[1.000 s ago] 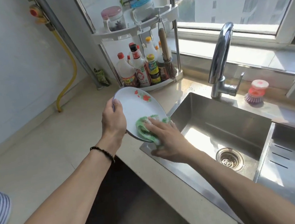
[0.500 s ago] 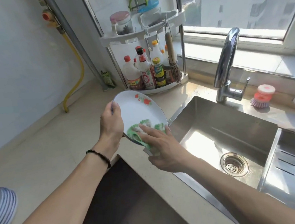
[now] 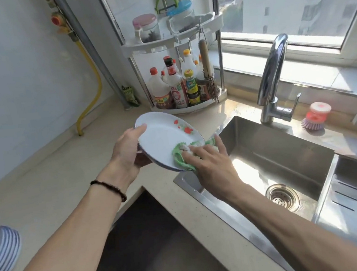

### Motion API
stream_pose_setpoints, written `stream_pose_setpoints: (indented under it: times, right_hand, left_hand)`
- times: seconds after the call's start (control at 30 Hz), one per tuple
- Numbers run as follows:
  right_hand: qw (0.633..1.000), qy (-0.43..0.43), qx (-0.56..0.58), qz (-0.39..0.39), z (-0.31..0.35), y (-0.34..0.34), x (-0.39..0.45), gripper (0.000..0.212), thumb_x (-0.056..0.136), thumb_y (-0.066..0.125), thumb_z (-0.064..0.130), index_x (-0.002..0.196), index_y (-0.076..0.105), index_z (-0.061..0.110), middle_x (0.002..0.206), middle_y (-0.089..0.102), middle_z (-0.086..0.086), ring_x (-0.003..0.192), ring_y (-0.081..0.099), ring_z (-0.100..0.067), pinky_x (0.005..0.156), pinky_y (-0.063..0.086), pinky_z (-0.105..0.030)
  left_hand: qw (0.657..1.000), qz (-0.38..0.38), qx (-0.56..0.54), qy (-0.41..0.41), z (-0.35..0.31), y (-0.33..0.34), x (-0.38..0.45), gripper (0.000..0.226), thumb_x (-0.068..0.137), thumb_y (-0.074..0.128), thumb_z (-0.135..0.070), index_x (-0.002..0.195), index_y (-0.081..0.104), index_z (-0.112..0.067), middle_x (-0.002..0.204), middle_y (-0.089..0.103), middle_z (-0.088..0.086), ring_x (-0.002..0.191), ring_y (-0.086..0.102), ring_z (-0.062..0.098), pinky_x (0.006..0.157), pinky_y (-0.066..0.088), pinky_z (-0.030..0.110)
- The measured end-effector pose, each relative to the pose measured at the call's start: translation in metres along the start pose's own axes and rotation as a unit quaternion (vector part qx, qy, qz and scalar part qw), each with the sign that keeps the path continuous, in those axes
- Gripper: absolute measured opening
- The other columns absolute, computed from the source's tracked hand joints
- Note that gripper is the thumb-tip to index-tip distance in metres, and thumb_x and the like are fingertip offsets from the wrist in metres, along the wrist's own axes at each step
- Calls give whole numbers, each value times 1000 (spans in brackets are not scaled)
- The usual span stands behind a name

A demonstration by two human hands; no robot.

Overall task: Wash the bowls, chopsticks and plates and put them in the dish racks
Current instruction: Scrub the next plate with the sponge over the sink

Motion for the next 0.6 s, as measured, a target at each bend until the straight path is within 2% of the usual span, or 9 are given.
stream_pose_setpoints:
  times: [0.07,0.13,0.2,0.23,0.3,0.37,0.43,0.5,0.6]
  right_hand:
    - [998,43,-2,-48,13,-8,15,50,63,81,4,109,70,22,95,71,-5,85,64,-33,103,39,-64]
    - [995,70,38,-58,31,-11,24,55,57,81,3,107,72,23,92,70,-3,83,62,-32,102,43,-61]
    - [994,51,84,-43,43,-10,24,58,65,80,8,119,68,25,114,71,-4,100,63,-33,107,35,-66]
    - [994,37,101,-2,41,-5,21,59,75,77,14,130,61,28,132,64,-2,116,58,-32,112,24,-70]
    - [987,31,105,119,21,10,16,66,88,67,30,147,37,38,159,37,4,143,36,-25,117,-1,-69]
    - [975,53,94,194,5,18,15,76,88,63,39,152,24,41,167,17,5,152,20,-22,117,-8,-66]
    - [968,47,145,201,16,19,13,83,83,64,45,154,23,39,168,11,2,153,15,-23,119,-10,-62]
    - [956,22,208,206,32,18,8,87,83,66,46,157,19,40,168,6,4,154,10,-20,118,-15,-56]
    - [961,21,157,226,8,21,6,89,87,65,43,158,11,42,168,-2,9,154,7,-15,117,-17,-58]
  left_hand:
    - [997,-43,-12,64,7,17,-15,36,95,62,-20,130,53,-26,117,67,4,98,69,24,67,62,38]
    - [986,-99,-54,119,15,30,-27,42,100,52,-18,139,46,-32,126,63,1,108,66,23,83,61,48]
    - [970,-168,-91,148,11,24,-26,32,105,40,-24,135,48,-29,130,61,4,115,62,26,97,55,51]
    - [969,-183,-81,146,10,19,-23,29,105,36,-28,130,50,-29,129,61,5,115,62,27,98,54,51]
    - [974,-170,-31,149,7,13,-18,25,107,33,-33,124,51,-31,123,62,3,114,62,26,97,54,46]
    - [971,-174,15,166,3,13,-21,28,108,33,-33,127,52,-26,117,62,0,112,61,24,93,55,40]
    - [965,-195,30,175,1,11,-21,33,107,33,-34,131,53,-23,120,63,2,112,61,24,94,54,40]
    - [968,-179,24,174,-2,9,-16,30,107,34,-33,126,56,-25,120,63,1,113,61,23,91,53,36]
    - [974,-118,68,182,-6,10,-14,26,107,33,-34,120,55,-33,115,64,-5,109,63,17,85,55,34]
Point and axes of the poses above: each hand's wrist, its own x-axis towards the middle knuckle, its own y-axis out of the palm, z = x × y, the point moved 7 cm from there along x, towards the middle knuckle
